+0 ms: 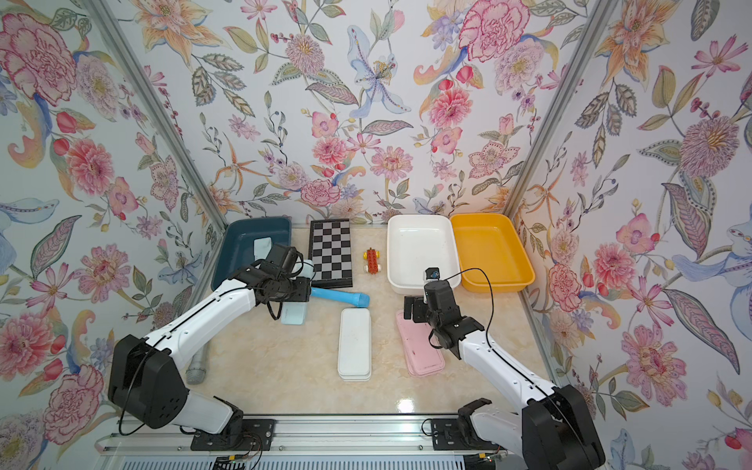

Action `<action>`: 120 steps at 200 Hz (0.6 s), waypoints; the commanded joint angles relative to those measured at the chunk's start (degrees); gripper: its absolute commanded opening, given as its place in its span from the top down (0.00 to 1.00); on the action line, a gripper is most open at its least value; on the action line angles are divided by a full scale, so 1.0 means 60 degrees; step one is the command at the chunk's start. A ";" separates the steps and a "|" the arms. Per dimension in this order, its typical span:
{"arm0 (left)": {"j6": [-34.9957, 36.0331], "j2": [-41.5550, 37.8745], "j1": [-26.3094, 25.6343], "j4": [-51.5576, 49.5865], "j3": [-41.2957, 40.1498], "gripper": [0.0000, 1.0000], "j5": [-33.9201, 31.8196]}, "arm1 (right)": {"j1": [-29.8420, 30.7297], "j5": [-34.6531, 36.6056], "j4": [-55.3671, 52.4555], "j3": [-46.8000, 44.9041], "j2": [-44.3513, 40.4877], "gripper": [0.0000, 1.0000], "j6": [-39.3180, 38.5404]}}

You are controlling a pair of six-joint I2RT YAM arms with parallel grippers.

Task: Place the pencil cases by color into the storage box
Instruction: Pick up the pencil case from the center of the board, then place the pencil case at the storage box.

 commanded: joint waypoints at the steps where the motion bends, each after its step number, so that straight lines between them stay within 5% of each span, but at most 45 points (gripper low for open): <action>1: 0.1086 0.0922 0.0794 -0.0564 0.1428 0.57 0.0005 | 0.0052 0.0049 0.0207 0.0166 0.0184 0.00 -0.0002; 58: 0.1847 0.3631 0.2593 -0.1145 0.4988 0.57 0.0313 | 0.0058 0.0031 0.0449 0.0107 0.0474 0.00 0.0143; 120: 0.1482 0.5441 0.3527 -0.1174 0.6577 0.57 0.0470 | 0.0035 0.0065 0.0741 0.0005 0.0692 0.00 0.0208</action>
